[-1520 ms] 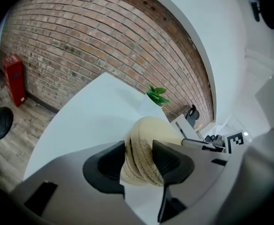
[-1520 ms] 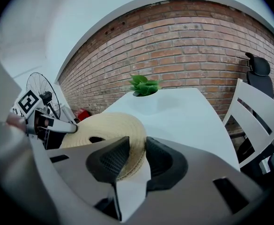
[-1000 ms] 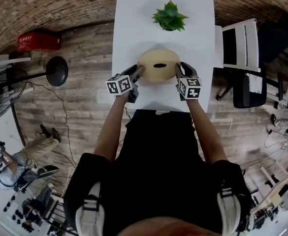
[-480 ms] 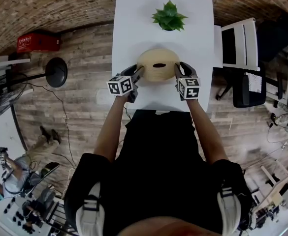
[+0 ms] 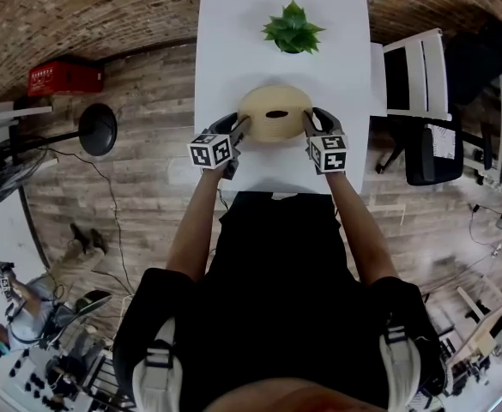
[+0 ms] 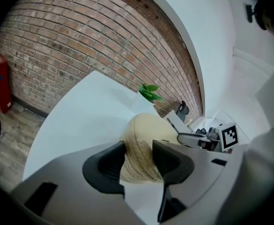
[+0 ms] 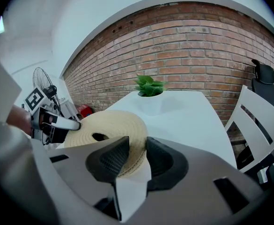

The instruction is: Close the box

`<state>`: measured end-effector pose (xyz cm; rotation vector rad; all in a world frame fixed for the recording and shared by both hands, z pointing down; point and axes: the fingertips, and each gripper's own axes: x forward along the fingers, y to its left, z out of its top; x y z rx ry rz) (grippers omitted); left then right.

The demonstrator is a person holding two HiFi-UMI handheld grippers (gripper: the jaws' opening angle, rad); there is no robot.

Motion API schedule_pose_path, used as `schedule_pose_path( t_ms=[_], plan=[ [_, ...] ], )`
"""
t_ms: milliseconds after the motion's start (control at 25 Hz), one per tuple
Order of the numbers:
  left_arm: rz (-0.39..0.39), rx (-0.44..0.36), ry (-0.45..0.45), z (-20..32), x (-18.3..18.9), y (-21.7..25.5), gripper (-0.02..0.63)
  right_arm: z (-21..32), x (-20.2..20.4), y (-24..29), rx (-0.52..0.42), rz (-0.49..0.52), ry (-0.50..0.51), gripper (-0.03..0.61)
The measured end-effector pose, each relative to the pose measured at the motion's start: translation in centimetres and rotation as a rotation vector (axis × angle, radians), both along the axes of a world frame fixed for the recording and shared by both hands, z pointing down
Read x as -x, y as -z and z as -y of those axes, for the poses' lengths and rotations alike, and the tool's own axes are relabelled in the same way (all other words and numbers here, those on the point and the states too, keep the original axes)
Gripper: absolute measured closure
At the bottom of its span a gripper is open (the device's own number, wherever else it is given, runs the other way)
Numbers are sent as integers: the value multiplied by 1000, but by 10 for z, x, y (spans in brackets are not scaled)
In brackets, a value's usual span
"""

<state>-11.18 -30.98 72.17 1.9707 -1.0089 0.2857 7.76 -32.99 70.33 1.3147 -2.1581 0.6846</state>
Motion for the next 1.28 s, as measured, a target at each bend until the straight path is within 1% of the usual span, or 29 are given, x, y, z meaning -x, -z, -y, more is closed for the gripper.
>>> schedule_pose_path(
  t_ms=[200, 320, 440, 720, 840, 920, 1040, 1200, 1280],
  plan=[
    [16, -25, 3, -1, 2, 4, 419, -1, -1, 2, -1, -10, 5, 467],
    [15, -33, 8, -2, 5, 9, 419, -2, -5, 4, -4, 0, -5, 468],
    [30, -48, 25, -5, 9, 14, 419, -5, -11, 8, -17, 8, -8, 469],
    [58, -102, 46, -12, 8, 40, 428, -11, -11, 25, -48, 15, 48, 488],
    [72, -136, 55, -15, 2, 53, 443, -18, -8, 32, -59, 21, 79, 515],
    [87, -155, 60, -19, -1, 60, 453, -23, -7, 36, -61, 26, 99, 518],
    [130, -191, 51, -23, -7, 68, 471, -27, -7, 42, -75, 39, 124, 534],
    [166, -227, 50, -35, -19, 79, 511, -34, -9, 50, -86, 61, 157, 580],
    [181, -232, 55, -41, -24, 82, 530, -38, -10, 55, -93, 72, 174, 580]
  ],
)
